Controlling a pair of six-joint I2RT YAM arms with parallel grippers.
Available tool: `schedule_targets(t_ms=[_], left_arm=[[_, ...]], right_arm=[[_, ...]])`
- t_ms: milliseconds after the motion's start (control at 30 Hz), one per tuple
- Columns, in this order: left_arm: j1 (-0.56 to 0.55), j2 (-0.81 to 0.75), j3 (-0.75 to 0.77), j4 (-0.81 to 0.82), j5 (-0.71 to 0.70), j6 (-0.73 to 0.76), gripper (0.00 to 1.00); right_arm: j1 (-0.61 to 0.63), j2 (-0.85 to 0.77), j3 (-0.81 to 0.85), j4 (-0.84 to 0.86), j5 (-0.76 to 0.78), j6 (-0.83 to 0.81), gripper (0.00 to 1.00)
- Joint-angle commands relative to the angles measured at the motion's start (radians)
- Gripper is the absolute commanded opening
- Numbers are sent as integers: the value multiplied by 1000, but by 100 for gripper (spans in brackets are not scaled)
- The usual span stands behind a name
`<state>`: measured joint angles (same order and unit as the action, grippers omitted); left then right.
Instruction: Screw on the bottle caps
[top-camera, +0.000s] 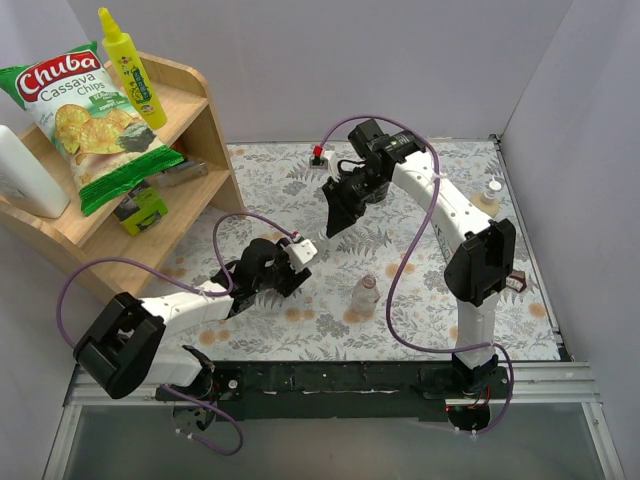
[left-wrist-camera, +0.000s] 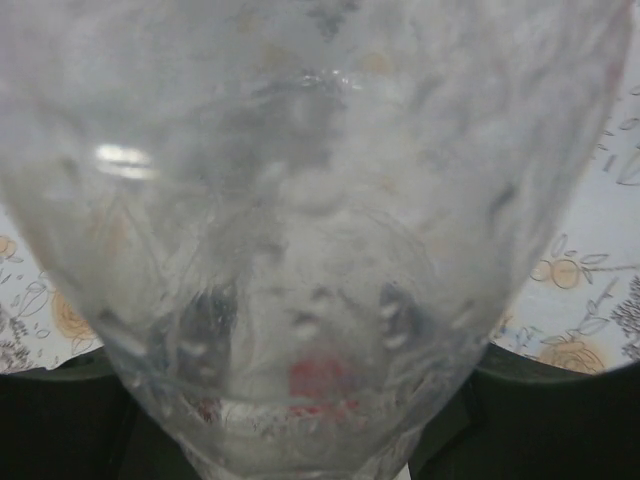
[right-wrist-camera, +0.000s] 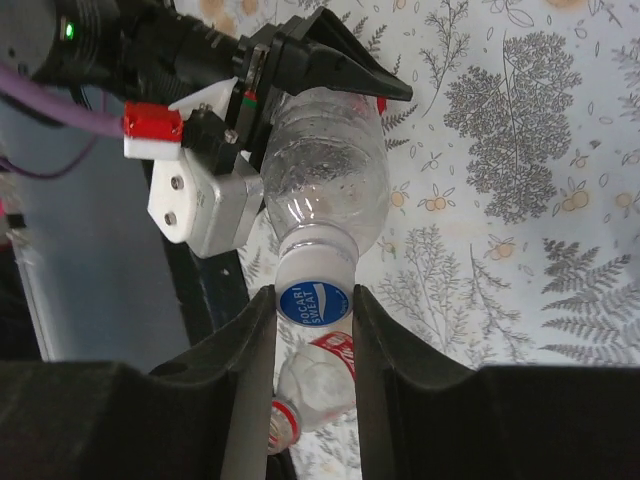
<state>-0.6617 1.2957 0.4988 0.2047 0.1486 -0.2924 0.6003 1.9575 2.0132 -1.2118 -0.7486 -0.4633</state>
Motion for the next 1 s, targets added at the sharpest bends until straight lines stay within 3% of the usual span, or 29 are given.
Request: schedule_targets(t_ms=[0,100,133,233,433,567,633,800,967], left_arm=[[-26,-1,116,181,-185,-53,0],[-24,-12,123,85,-219,-67,0],[-19,-22,109,66,-218,-62,0],[3,-79,86,-25,-118,-33,0],[43,-108,104,-171,72,7,0],[79,-73,179,-347,340,102,0],[82,-52,233,-404,477,143,0],[82,17,308,-525,601,205,0],[82,37,339,-559,655,226,0]], right_arm=[[18,44,7,32,-144,298,18],[-6,29,91,21,-114,262,37],[-19,15,100,23,-120,206,60],[-80,-46,113,37,-95,161,90],[-171,-117,85,11,-132,66,92],[-185,-205,47,-35,-277,-246,93],[-174,-294,-51,-2,-324,-438,93],[-33,-463,-270,89,-180,-766,93],[35,-561,-416,189,-100,-848,87]])
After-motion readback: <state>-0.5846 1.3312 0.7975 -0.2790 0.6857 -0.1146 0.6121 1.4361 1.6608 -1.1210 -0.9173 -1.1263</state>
